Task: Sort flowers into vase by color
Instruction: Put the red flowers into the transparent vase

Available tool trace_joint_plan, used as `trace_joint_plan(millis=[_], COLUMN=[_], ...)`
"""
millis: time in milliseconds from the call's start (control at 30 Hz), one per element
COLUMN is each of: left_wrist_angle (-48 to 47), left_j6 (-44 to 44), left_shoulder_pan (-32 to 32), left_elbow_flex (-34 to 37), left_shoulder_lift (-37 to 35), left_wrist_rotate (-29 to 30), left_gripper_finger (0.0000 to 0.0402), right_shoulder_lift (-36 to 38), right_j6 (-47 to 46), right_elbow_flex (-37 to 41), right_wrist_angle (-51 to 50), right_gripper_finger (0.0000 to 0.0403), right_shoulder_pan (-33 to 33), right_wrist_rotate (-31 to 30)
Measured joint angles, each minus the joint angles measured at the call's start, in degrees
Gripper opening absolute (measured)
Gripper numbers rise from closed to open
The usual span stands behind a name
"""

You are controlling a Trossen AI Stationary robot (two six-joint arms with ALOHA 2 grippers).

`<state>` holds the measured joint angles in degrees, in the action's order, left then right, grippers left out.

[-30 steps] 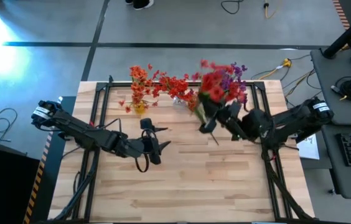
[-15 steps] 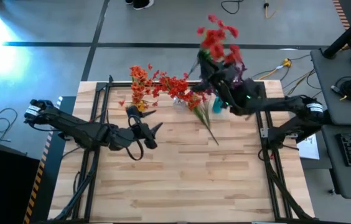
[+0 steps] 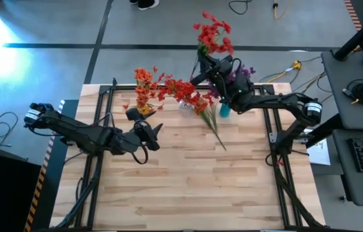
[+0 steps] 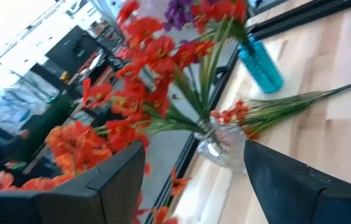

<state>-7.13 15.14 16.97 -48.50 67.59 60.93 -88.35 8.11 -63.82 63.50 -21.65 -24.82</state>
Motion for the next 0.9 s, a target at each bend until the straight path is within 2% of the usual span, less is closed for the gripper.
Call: trace_joint_plan(millis=[167, 433, 900], left_wrist_angle=[-0.39, -0.51, -0.59], left_j6=[-0.04, -0.36, -2.8], left_shoulder_pan=[0.0, 0.0, -0.52], left_elbow_flex=[0.17, 0.17, 0.2], left_shoulder_lift=[0.0, -0.02, 0.16], left_wrist_rotate=[2.81, 3.06, 3.01], left_gripper_finger=[0.0258, 0.0258, 0.0258], right_shoulder_lift=[-0.75, -0.81, -3.73], right_j6=[-2.98, -8.58, -6.75], right_elbow_flex=[1.59, 5.23, 6.2], right_wrist_angle=[-0.02, -0.12, -0.13], right_gripper_finger=[0.0013, 0.0013, 0.0013], right_shoulder_pan=[0.0, 0.44, 2.16], right_wrist_rotate=[0.02, 1.45, 2.91])
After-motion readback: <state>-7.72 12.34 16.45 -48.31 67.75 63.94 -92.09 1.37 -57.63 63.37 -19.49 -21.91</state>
